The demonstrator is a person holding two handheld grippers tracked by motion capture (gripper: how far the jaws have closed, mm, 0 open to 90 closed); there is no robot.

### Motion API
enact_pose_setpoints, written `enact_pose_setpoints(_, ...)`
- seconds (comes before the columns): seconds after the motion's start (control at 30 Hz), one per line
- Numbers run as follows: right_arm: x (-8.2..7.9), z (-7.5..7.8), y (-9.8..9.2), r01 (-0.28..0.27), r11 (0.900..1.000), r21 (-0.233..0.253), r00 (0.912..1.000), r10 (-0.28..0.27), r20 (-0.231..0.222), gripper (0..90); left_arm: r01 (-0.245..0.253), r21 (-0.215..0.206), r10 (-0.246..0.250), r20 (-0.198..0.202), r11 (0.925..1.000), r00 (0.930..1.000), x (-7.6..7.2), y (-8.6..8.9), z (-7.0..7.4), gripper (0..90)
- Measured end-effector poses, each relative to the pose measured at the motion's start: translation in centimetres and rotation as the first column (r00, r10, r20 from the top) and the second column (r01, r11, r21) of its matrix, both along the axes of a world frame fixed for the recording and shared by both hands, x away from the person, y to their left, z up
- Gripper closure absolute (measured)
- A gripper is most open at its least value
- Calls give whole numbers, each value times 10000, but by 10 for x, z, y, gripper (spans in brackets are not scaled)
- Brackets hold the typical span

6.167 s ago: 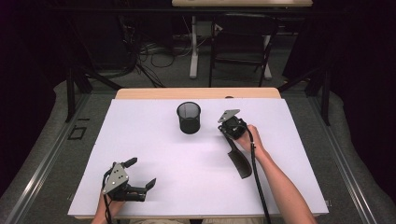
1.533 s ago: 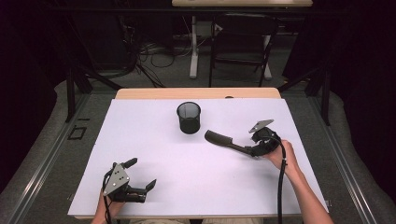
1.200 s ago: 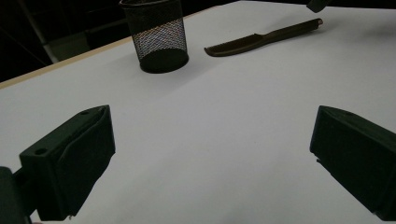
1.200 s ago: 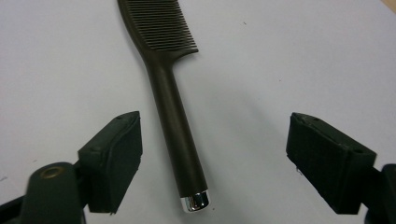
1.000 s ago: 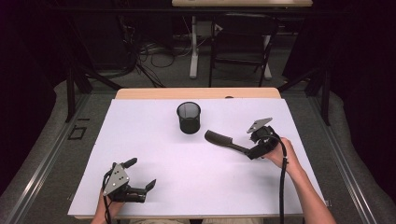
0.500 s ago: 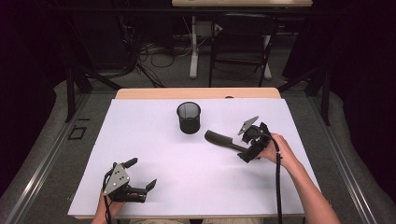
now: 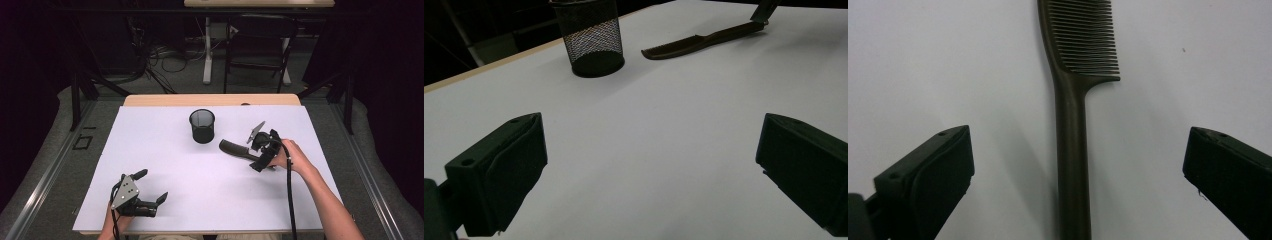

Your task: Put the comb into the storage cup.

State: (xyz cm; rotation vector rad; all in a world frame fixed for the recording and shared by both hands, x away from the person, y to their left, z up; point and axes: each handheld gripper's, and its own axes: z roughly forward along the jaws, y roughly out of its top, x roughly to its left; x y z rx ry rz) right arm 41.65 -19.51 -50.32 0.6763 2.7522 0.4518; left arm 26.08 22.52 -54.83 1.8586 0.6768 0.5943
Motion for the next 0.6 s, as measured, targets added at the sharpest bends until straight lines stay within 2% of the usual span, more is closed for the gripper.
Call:
enact_pose_setpoints(0.03, 1, 0, 2, 71, 9999, -113, 9998, -73, -158, 0, -16, -17, 16, -3, 10000, 10000, 0, 0, 0, 0)
enact_pose_setpoints(0.07, 3, -4, 5, -84, 9997, -232, 9994, 76, -341, 0, -23, -28, 23, -10, 10000, 10000, 0, 0, 0, 0)
enact_pose_setpoints(0.1, 3, -4, 5, -84, 9997, -232, 9994, 76, -341, 0, -21, -32, 21, -14, 10000, 10000, 0, 1, 0, 0)
enact_pose_setpoints(0.13, 5, -6, 9, -69, 9990, -438, 9989, 49, -459, 7, -30, -32, 30, -38, 10000, 10000, 0, 1, 0, 0)
enact_pose_setpoints(0.27, 8, -8, 14, -258, 9984, -503, 9986, 235, -464, 38, -10, -40, 10, -5, 10000, 10000, 0, 1, 0, 0)
enact_pose_setpoints(0.37, 11, -10, 18, -332, 9980, -537, 9976, 299, -620, 156, -22, -51, 22, -44, 10000, 10000, 0, 1, 0, 0)
enact_pose_setpoints(0.43, 13, -10, 20, -351, 9968, -722, 9977, 307, -608, 238, -10, -40, 10, -81, 10000, 10000, 0, 1, 0, 0)
enact_pose_setpoints(0.47, 14, -11, 20, -356, 9961, -803, 9966, 294, -764, 273, -7, -55, 6, -93, 10000, 10000, 0, 1, 0, 0)
enact_pose_setpoints(0.5, 14, -11, 20, -356, 9961, -803, 9966, 294, -764, 273, -7, -55, 6, -93, 10000, 10000, 0, 1, 0, 0)
enact_pose_setpoints(0.57, 16, -12, 21, -434, 9945, -958, 9965, 363, -753, 359, -3, 6, 3, -69, 10000, 10000, 0, 1, 0, 0)
enact_pose_setpoints(0.6, 17, -13, 22, -403, 9947, -948, 9952, 315, -921, 384, 11, -44, -11, -87, 10000, 10000, 0, 1, 0, 0)
